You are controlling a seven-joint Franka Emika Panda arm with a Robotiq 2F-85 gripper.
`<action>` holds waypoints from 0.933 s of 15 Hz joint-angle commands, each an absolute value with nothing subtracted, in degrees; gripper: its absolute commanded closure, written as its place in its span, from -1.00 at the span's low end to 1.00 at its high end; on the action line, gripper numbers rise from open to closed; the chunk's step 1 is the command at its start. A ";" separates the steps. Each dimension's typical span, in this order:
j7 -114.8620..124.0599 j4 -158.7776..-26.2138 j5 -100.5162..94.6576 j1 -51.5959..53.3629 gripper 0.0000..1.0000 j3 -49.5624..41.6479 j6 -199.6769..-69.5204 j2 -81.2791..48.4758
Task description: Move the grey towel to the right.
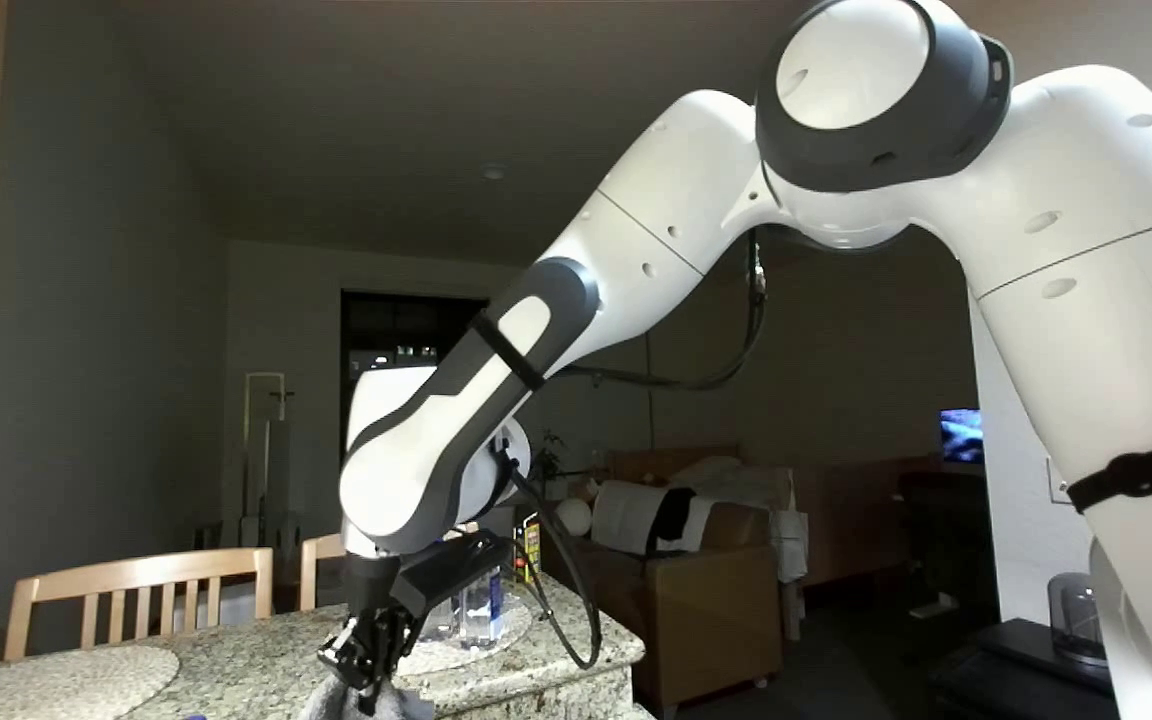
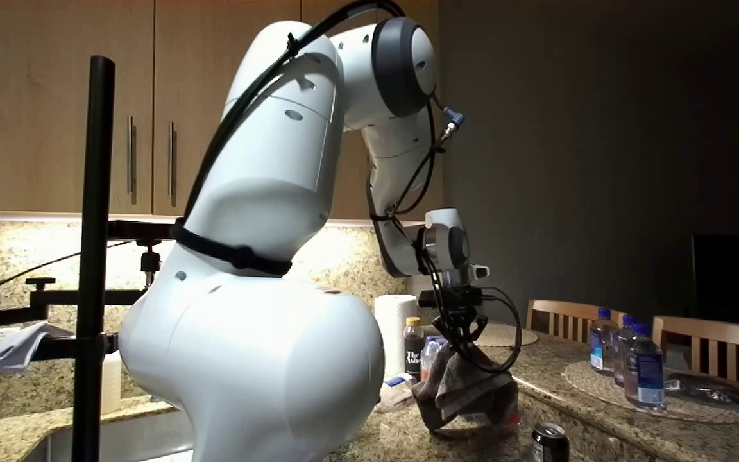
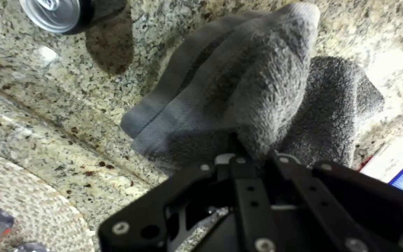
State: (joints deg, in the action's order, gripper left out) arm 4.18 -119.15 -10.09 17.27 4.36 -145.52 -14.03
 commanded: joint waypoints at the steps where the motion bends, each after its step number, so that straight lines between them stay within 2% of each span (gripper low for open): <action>1: 6.18 -116.45 -12.50 15.17 0.86 4.08 -142.16 -12.31; 7: 5.70 -111.31 -11.57 11.44 0.86 2.79 -138.72 -12.93; 14: 6.14 -112.81 -11.71 8.30 0.86 0.54 -136.60 -11.45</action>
State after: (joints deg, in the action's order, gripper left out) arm 4.18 -110.96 -10.56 9.52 0.67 -138.46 -13.75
